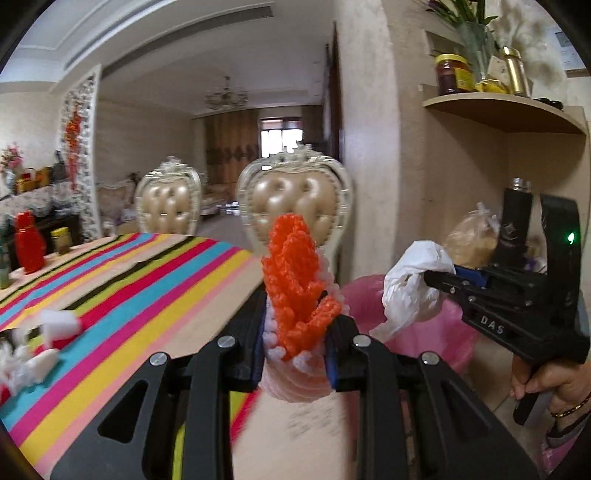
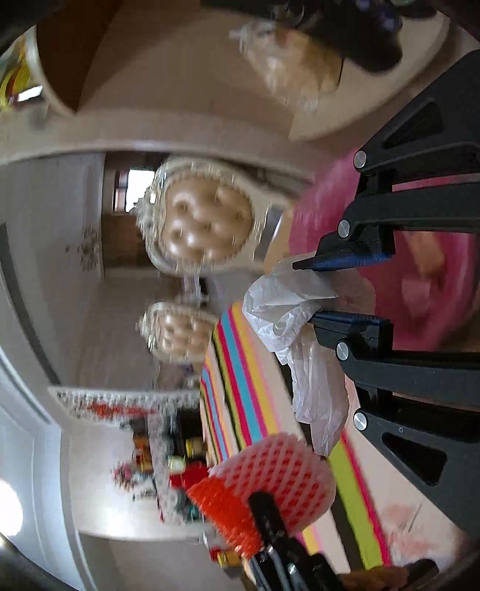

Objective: Collect trash
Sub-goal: 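Carry bag and foam net to the pink bin and open both tools over it, then move both open tools back over the table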

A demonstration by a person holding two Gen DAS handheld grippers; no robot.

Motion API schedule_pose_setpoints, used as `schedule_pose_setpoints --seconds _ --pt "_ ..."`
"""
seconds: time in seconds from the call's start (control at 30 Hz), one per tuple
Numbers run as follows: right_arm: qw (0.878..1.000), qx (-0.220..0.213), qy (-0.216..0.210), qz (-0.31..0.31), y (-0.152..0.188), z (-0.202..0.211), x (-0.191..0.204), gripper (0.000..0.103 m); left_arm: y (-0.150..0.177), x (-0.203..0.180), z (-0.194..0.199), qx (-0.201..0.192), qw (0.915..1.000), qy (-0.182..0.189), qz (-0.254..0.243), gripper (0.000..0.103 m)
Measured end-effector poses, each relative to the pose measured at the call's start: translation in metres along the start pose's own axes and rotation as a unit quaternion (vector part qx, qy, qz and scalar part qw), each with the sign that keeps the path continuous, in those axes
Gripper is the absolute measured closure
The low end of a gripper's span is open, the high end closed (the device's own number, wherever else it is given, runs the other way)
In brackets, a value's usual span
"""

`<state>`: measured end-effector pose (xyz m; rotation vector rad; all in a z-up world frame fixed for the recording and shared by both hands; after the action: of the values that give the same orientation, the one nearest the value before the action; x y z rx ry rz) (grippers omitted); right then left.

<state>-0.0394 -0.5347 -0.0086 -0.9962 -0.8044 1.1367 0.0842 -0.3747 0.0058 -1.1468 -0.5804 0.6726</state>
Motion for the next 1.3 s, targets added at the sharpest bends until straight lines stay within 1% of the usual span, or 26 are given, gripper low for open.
schedule_pose_setpoints --seconds 0.1,0.2,0.33,0.47,0.5,0.57,0.63,0.67,0.7,0.73,0.8,0.87,0.93,1.0,1.03,1.1,1.17,1.3 --pt "1.000 0.005 0.028 -0.013 0.005 0.002 -0.029 0.080 -0.006 -0.026 -0.021 0.002 0.9995 0.030 -0.002 0.078" --pt "0.998 0.014 0.051 -0.015 0.012 0.003 -0.050 0.080 -0.009 -0.051 -0.038 0.007 0.9983 0.057 -0.009 0.077" --pt "0.997 0.028 0.068 -0.010 0.020 0.002 -0.067 0.080 -0.010 -0.079 -0.057 0.014 0.9959 0.087 -0.022 0.077" --pt "0.996 0.036 0.078 -0.013 0.025 -0.003 -0.080 0.080 -0.010 -0.101 -0.078 0.026 0.9937 0.107 -0.021 0.075" --pt "0.996 0.038 0.080 -0.015 0.027 -0.004 -0.083 0.080 -0.010 -0.104 -0.081 0.028 0.9937 0.107 -0.020 0.074" --pt "0.996 0.042 0.080 -0.021 0.029 -0.008 -0.088 0.080 -0.009 -0.107 -0.090 0.033 0.9937 0.105 -0.021 0.065" --pt "0.996 0.048 0.068 -0.028 0.031 -0.013 -0.091 0.078 -0.007 -0.104 -0.096 0.032 0.9958 0.083 -0.018 0.035" --pt "0.996 0.050 0.062 -0.031 0.031 -0.015 -0.090 0.072 -0.006 -0.100 -0.097 0.030 0.9967 0.075 -0.012 0.031" --pt "0.997 0.051 0.054 -0.034 0.031 -0.017 -0.089 0.048 -0.006 -0.096 -0.096 0.028 0.9972 0.069 -0.007 0.028" --pt "0.997 0.048 0.048 -0.039 0.031 -0.018 -0.088 0.028 -0.006 -0.091 -0.096 0.029 0.9976 0.063 -0.006 0.028" --pt "0.998 0.037 0.036 -0.043 0.029 -0.019 -0.083 0.028 -0.005 -0.076 -0.091 0.028 0.9986 0.044 -0.010 0.028" --pt "0.998 0.034 0.033 -0.037 0.027 -0.019 -0.077 0.028 -0.004 -0.061 -0.084 0.023 0.9994 0.022 -0.013 0.025" --pt "0.998 0.033 0.034 -0.032 0.025 -0.019 -0.072 0.028 -0.004 -0.045 -0.075 0.017 0.9997 -0.001 -0.017 0.017" --pt "0.999 0.032 0.031 -0.030 0.023 -0.017 -0.066 0.028 -0.001 -0.027 -0.062 0.011 0.9991 -0.035 -0.023 0.013" --pt "0.999 0.032 0.029 -0.028 0.021 -0.017 -0.062 0.028 0.001 -0.020 -0.057 0.009 0.9987 -0.044 -0.022 0.011" --pt "0.999 0.034 0.023 -0.023 0.018 -0.018 -0.052 0.028 0.008 0.002 -0.044 0.011 0.9974 -0.069 -0.014 0.008" --pt "0.999 0.038 0.011 -0.018 0.016 -0.020 -0.039 0.028 0.014 0.024 -0.032 0.016 0.9961 -0.087 0.001 0.008" --pt "0.999 0.047 -0.022 0.000 0.013 -0.032 -0.006 0.028 0.026 0.068 -0.007 0.024 0.9917 -0.123 0.028 0.005"
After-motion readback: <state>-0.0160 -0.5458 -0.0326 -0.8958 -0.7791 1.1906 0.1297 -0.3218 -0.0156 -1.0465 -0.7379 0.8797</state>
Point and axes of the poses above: each gripper's, at about its wrist camera, not at the fingertips, and z roughly against the way its jaws point, x to its left, y to its underside, the point moved 2 cm from there along -z, roughly the way its jaws point, and after that the axes turned 11 degrees about -y, right-handed, at the moved point
